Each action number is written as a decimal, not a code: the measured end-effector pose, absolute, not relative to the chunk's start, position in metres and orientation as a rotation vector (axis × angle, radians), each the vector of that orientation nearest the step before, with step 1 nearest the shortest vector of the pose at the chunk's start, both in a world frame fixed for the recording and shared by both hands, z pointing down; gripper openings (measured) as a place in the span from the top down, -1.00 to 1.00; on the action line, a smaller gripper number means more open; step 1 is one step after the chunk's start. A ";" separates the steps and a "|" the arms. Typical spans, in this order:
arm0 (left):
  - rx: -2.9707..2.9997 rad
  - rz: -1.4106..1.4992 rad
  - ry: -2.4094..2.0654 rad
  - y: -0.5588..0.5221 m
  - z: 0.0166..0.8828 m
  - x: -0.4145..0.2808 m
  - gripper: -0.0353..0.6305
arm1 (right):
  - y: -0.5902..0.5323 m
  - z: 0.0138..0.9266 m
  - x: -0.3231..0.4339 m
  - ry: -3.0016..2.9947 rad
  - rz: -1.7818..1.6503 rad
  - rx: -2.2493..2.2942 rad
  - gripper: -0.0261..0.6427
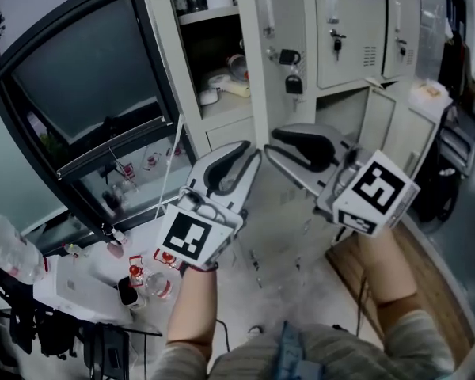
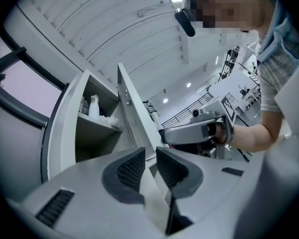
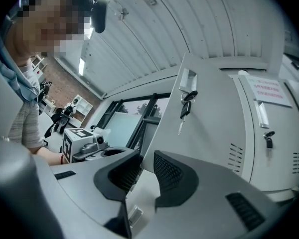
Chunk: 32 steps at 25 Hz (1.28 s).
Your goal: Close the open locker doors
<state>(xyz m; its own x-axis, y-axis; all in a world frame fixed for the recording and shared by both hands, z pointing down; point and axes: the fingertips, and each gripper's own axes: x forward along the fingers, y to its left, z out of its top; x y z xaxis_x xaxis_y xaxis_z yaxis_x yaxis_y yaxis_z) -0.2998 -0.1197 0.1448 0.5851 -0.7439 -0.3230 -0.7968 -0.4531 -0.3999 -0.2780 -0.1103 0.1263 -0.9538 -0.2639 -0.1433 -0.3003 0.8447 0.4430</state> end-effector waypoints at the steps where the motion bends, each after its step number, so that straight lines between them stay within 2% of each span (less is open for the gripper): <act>1: -2.297 0.133 1.238 -0.122 0.145 -0.306 0.69 | -0.112 0.126 -0.284 2.941 0.729 -0.449 0.67; 17: -2.298 0.057 1.355 -0.150 0.155 -0.378 0.69 | -0.147 0.131 -0.361 2.956 0.647 -0.468 0.67; 32: -2.336 0.013 1.332 -0.169 0.170 -0.412 0.69 | -0.190 0.139 -0.402 2.966 0.573 -0.608 0.67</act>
